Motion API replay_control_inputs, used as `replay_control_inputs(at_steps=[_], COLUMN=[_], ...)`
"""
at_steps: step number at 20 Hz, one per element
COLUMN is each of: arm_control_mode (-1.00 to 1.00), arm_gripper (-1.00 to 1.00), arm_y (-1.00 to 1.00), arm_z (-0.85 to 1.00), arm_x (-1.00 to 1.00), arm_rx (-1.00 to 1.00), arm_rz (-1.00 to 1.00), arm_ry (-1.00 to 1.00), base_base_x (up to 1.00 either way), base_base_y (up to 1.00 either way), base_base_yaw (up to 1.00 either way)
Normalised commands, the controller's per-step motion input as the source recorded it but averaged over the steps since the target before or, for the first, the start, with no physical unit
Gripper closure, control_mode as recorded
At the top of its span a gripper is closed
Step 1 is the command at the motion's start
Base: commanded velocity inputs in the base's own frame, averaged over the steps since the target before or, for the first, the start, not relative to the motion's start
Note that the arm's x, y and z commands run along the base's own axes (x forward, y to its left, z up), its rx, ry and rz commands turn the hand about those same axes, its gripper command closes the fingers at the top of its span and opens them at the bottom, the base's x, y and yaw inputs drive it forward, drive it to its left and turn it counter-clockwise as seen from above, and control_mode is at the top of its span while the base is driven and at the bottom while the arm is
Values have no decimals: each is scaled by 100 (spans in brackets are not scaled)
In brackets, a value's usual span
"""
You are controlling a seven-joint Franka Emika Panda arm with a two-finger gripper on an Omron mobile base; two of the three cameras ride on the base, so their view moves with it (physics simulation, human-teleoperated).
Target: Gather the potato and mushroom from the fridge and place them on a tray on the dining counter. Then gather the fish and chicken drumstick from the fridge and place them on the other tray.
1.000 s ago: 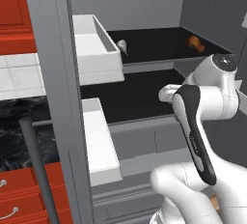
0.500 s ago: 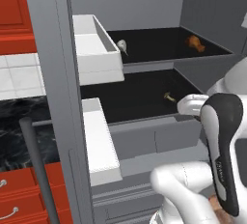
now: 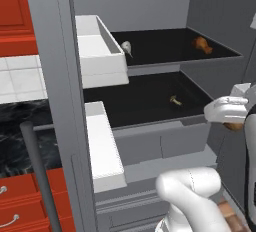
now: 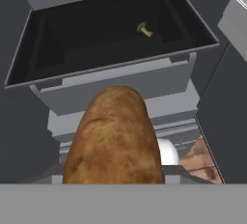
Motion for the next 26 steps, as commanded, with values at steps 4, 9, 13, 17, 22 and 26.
replay_control_inputs(at_steps=[4,9,13,17,22,26], arm_control_mode=[-100,-100,100,100,100,100], arm_gripper=[100,100,100,100,100,100], arm_y=[0,0,0,0,0,0], arm_z=[12,0,-4,0,0,0], arm_x=[-22,0,-22,0,0,0], arm_rx=[-1,0,0,0,0,0], arm_rz=[0,0,0,0,0,0], arm_ry=[0,0,-5,0,0,0], base_base_x=[0,0,-22,-97,-95,-91], base_base_y=[0,0,0,14,29,39], base_base_yaw=[0,0,0,2,10,20])
